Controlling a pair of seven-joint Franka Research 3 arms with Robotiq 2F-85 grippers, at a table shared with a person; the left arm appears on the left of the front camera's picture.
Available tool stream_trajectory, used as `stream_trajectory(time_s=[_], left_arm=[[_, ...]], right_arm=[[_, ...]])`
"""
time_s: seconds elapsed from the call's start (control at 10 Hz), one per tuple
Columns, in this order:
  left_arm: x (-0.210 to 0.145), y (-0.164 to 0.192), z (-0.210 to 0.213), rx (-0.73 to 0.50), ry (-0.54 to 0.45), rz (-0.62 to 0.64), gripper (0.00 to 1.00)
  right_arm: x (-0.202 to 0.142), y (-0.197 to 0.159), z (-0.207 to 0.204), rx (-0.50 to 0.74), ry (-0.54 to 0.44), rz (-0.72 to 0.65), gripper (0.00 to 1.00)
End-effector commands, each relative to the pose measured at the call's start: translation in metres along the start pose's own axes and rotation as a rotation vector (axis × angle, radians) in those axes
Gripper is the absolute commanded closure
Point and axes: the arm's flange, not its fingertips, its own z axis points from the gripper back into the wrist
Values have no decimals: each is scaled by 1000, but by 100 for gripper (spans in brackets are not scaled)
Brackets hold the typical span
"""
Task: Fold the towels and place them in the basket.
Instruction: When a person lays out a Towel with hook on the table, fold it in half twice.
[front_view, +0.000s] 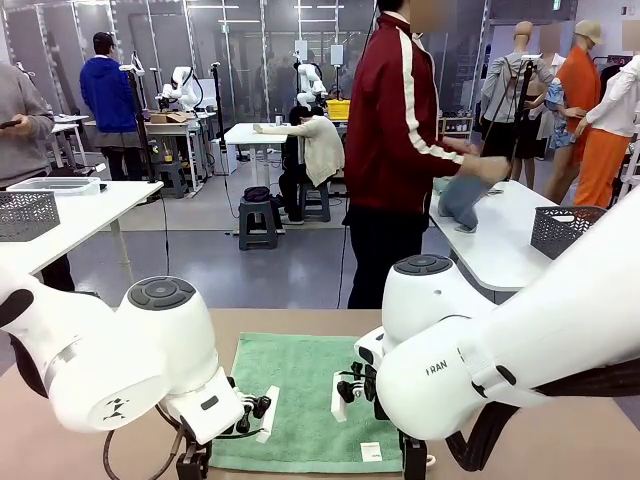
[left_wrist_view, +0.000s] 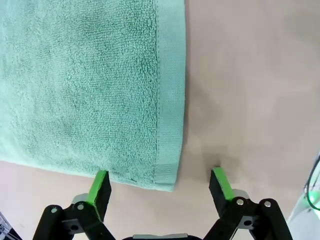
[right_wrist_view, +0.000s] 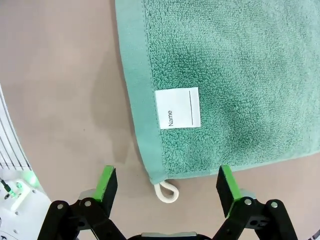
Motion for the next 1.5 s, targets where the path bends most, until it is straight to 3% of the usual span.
stream_trajectory(time_s=[0.0,0.1,0.2,0.3,0.5,0.6,0.7,1.0,1.2,1.4], left_arm=[[-4,-8,-5,29,0,3,4],[-4,-8,-6,23,4,1,20],[-4,-8,-6,23,2,4,23],[-5,-7,-7,19,-4,12,6],[-6,-6,-4,1,-16,21,6],[-6,-5,-3,-7,-14,22,34],[-7,-3,-1,-1,-15,26,28],[-9,3,3,-31,-24,33,28],[-8,9,7,-50,-30,23,47],[-8,15,15,-63,-41,28,49]], right_arm=[[-35,33,-19,-8,-39,18,2],[-36,33,-21,0,-46,17,20],[-37,33,-23,-11,-46,22,19],[-37,32,-24,-4,-47,20,19],[-38,31,-25,15,-52,14,19],[-38,31,-25,16,-50,15,40],[-38,31,-26,8,-46,16,40],[-38,29,-26,20,-50,18,40],[-38,27,-25,31,-50,19,60],[-36,25,-23,39,-46,23,60]])
